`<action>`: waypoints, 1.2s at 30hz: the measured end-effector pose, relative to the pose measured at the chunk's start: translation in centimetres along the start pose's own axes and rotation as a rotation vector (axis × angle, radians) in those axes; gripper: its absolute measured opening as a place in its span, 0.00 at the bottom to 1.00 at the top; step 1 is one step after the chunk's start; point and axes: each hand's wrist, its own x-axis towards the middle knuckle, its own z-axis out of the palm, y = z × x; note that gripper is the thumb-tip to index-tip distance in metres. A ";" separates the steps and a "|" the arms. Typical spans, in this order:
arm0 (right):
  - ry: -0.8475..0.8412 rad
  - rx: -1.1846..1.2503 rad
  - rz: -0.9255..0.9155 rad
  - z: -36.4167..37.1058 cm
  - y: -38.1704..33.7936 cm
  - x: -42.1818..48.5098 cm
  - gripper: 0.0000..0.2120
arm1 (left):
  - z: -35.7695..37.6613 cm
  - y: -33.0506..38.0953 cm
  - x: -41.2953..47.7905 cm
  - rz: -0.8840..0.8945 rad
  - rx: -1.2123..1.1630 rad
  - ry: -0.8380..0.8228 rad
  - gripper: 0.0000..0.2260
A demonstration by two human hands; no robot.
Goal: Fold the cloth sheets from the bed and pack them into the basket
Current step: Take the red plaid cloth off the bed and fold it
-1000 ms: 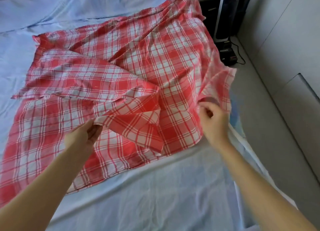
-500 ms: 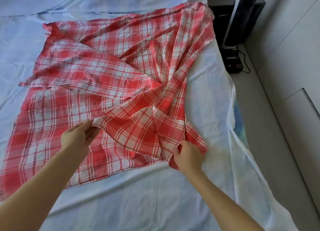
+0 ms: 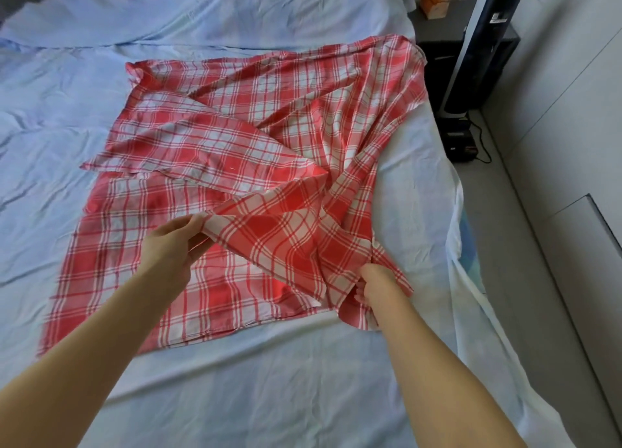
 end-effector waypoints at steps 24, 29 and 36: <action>-0.149 -0.186 -1.571 2.5 -1.8 -36.7 0.06 | -4.9 12.2 -16.2 0.290 0.239 -0.353 0.03; -0.174 -0.262 -1.759 4.5 1.4 -44.4 0.13 | -7.4 17.5 -22.2 0.181 0.114 -0.548 0.04; -0.182 -0.333 -1.767 5.5 5.4 -50.7 0.12 | -14.4 20.4 -25.6 0.078 0.049 -0.590 0.08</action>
